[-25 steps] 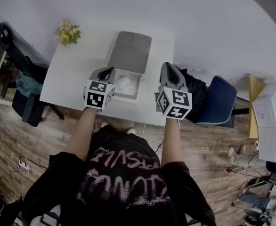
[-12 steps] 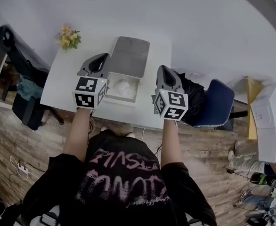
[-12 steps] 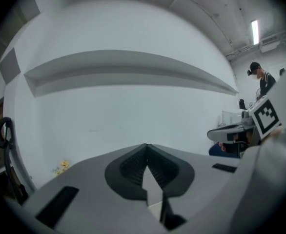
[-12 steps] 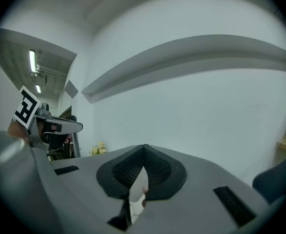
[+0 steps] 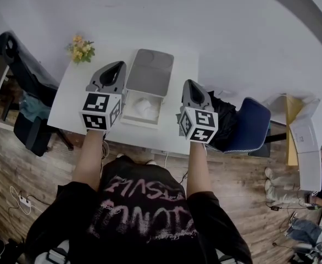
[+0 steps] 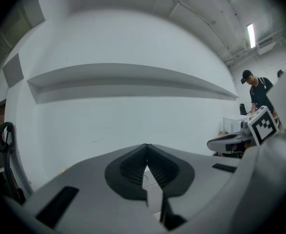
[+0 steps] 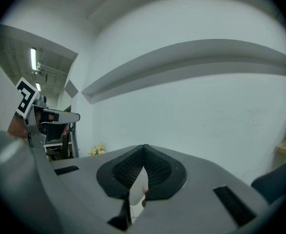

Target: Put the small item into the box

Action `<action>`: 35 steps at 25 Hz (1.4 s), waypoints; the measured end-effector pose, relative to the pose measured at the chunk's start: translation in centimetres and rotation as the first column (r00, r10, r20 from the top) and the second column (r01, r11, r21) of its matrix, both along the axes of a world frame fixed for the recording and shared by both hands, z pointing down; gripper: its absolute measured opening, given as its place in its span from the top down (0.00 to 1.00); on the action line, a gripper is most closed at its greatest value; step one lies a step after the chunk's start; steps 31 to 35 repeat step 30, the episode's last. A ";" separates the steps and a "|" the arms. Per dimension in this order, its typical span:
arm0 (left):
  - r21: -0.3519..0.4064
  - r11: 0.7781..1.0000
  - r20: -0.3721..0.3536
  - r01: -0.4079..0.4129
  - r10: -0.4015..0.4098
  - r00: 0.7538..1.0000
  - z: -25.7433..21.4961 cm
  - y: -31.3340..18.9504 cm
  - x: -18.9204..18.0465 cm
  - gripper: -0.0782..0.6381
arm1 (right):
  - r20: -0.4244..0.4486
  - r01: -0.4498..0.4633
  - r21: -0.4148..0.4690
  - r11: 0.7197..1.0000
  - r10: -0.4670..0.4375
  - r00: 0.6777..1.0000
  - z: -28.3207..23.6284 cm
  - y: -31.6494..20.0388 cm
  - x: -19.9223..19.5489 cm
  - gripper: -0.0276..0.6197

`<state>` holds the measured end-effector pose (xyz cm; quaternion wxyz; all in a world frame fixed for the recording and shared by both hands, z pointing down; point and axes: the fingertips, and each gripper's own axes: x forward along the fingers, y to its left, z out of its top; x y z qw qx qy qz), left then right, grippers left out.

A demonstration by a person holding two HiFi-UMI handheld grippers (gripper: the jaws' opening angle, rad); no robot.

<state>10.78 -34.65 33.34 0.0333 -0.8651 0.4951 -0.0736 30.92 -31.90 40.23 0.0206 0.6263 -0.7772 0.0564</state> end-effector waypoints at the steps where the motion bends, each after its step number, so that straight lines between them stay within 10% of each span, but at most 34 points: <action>1: 0.003 1.000 -0.003 -0.002 0.002 1.000 -0.1 0.1 0.0 0.89 | -0.004 -0.002 0.002 1.000 0.002 1.000 -0.1 0.1 0.0 0.94; 35: 0.001 1.000 -0.015 -0.009 0.009 1.000 0.3 0.1 -0.7 0.89 | -0.060 -0.029 0.034 0.999 0.031 0.998 -1.3 0.2 0.0 0.94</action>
